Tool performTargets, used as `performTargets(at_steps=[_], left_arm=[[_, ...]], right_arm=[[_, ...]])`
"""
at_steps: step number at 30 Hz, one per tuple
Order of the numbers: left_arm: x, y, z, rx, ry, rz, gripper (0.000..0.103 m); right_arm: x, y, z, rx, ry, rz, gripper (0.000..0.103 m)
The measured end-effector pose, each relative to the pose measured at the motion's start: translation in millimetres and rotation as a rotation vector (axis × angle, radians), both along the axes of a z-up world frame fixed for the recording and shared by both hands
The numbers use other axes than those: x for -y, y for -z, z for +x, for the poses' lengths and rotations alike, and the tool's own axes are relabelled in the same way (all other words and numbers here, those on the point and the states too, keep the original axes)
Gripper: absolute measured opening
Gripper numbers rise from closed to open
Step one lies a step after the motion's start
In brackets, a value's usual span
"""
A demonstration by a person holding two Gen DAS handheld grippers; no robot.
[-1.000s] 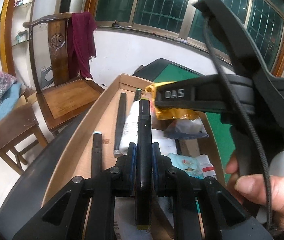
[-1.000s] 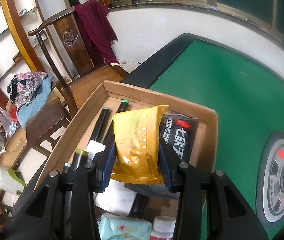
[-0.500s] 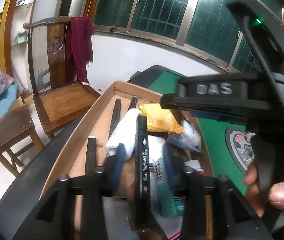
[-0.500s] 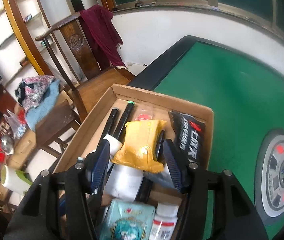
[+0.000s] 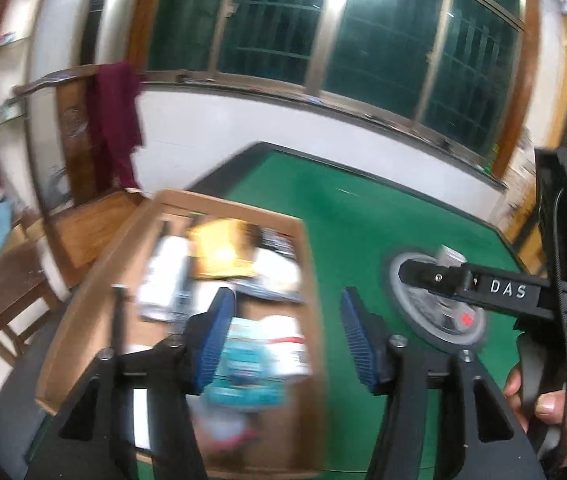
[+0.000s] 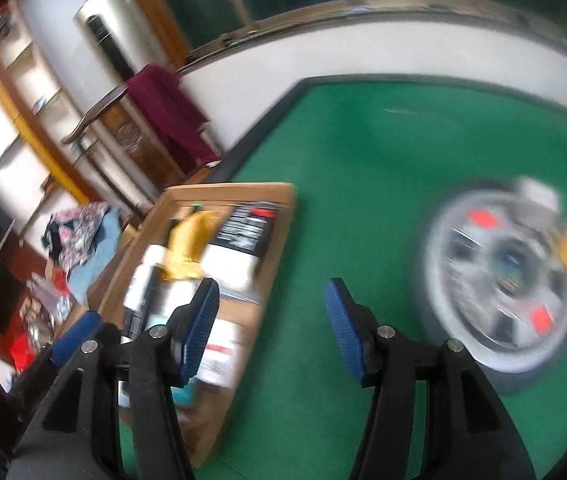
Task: Organize objects
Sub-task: 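Move both grippers back to the turntable and grasp the yellow-lidded tin with the right gripper, then grasp the small white box with the left gripper while the right holds the tin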
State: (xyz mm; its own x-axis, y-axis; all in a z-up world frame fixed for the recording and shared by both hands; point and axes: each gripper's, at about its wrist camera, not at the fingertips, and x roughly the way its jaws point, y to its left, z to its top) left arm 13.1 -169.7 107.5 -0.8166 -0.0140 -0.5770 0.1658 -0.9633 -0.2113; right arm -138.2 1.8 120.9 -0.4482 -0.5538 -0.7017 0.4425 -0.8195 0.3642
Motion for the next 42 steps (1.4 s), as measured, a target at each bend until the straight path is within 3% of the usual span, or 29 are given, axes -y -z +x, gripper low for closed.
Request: performTargets(at_steps=[5, 10, 15, 17, 22, 27, 29, 37, 40, 42], left_arm=[[-69, 3, -37, 0.089, 0.175, 0.094, 0.051], [-128, 30, -94, 0.204, 0.196, 0.152, 0.051], [-154, 65, -106, 0.242, 0.181, 0.042, 0.051], [-153, 62, -101, 0.211, 0.181, 0.0, 0.051], [-140, 60, -101, 0.205, 0.17, 0.019, 0.051], [-148, 56, -101, 0.195, 0.193, -0.022, 0.051], [-151, 55, -100, 0.188, 0.201, -0.033, 0.051], [-153, 56, -106, 0.2, 0.238, 0.009, 0.051], [-168, 52, -116, 0.217, 0.239, -0.048, 0.051], [-181, 45, -130, 0.233, 0.284, -0.03, 0.051]], right_arm=[[-91, 13, -5, 0.019, 0.155, -0.003, 0.054], [-179, 21, -28, 0.004, 0.34, 0.043, 0.056], [-228, 36, -66, 0.045, 0.427, 0.082, 0.058], [-229, 39, -77, 0.047, 0.42, 0.09, 0.058], [-219, 46, -105, 0.047, 0.389, 0.103, 0.058], [-211, 55, -122, 0.015, 0.409, 0.125, 0.058], [-205, 58, -125, 0.007, 0.411, 0.178, 0.039], [-226, 40, -83, -0.035, 0.439, 0.12, 0.039], [-240, 35, -57, -0.029, 0.436, 0.075, 0.039], [-250, 33, -46, -0.025, 0.443, 0.035, 0.039]])
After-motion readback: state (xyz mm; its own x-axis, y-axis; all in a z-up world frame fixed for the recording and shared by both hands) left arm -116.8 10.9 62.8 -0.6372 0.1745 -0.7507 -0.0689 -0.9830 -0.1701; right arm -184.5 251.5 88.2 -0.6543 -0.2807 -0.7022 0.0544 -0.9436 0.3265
